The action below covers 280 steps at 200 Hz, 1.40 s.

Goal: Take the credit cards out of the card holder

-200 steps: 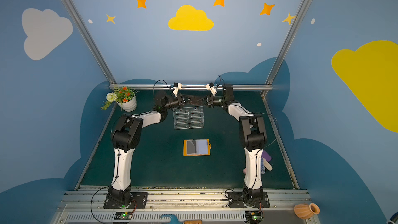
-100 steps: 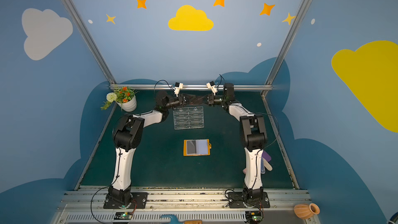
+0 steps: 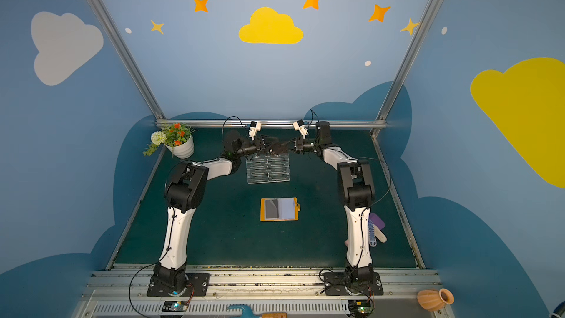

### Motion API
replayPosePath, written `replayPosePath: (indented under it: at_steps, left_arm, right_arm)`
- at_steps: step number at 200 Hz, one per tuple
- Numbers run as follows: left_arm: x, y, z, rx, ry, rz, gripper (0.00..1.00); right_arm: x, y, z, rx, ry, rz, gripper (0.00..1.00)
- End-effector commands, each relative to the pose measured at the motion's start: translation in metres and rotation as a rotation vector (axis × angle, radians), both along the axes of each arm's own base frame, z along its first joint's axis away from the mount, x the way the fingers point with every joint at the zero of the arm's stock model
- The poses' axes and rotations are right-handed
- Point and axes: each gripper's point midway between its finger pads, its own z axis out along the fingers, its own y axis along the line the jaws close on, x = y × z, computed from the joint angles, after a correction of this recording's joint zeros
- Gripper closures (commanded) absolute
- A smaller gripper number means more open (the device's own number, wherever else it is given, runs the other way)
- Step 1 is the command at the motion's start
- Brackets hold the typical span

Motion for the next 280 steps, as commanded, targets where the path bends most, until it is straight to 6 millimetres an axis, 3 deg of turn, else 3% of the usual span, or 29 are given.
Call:
replayPosePath:
  at_steps: [1,150,280]
  left_arm:
    - [0.010,0.002,0.009,-0.001,-0.025,0.019,0.39]
    - [0.044,0.006,-0.004,0.020,0.028,0.052,0.39]
    - [0.046,0.006,-0.007,0.011,0.027,0.029,0.36]
  right_arm:
    - [0.008,-0.001,-0.001,0.001,-0.016,0.002,1.00]
    - [0.044,0.003,-0.031,0.049,0.017,-0.031,1.00]
    - [0.052,-0.001,-0.056,0.069,-0.030,-0.033,1.00]
